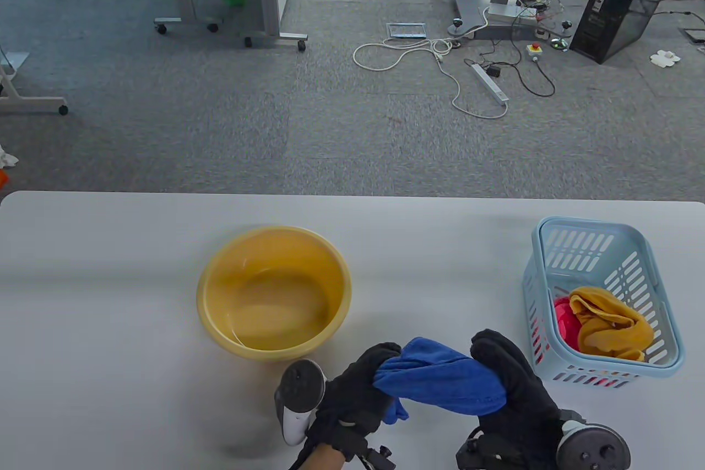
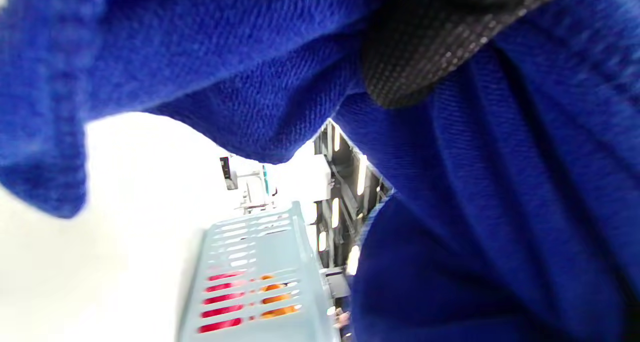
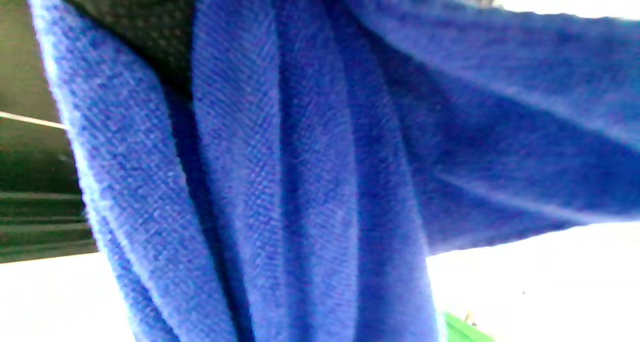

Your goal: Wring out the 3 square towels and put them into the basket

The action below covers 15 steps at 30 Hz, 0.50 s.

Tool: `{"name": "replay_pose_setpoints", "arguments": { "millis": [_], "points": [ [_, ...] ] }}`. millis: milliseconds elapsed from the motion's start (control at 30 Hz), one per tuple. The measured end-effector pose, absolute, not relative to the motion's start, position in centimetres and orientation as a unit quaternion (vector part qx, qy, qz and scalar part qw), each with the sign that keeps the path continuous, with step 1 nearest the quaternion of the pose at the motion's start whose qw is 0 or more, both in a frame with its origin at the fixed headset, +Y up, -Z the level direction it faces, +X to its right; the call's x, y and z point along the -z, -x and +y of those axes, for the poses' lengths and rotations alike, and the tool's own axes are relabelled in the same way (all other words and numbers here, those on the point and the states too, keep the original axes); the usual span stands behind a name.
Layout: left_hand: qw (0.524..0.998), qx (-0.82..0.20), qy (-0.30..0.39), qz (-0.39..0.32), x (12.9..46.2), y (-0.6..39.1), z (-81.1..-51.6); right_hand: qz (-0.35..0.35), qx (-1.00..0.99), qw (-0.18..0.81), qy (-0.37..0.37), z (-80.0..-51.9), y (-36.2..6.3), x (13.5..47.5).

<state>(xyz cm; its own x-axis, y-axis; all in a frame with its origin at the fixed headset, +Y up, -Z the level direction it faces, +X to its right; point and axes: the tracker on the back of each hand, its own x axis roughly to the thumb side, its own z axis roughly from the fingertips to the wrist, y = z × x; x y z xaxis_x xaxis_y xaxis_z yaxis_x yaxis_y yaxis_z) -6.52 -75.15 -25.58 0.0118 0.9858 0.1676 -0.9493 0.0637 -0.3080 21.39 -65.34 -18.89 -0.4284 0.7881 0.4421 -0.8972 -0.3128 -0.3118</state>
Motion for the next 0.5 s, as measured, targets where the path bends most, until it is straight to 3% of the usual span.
{"name": "replay_pose_setpoints", "arguments": {
  "millis": [100, 500],
  "points": [
    [0.673, -0.717, 0.058, -0.172, 25.6, 6.8, -74.9, -0.228, -0.801, 0.546, -0.090, -66.1, -21.5, 19.5],
    [0.434, -0.872, 0.129, -0.188, 25.3, 5.4, -75.5, -0.079, -0.795, 0.594, -0.093, -69.6, -19.3, 21.5]
  ]
}}
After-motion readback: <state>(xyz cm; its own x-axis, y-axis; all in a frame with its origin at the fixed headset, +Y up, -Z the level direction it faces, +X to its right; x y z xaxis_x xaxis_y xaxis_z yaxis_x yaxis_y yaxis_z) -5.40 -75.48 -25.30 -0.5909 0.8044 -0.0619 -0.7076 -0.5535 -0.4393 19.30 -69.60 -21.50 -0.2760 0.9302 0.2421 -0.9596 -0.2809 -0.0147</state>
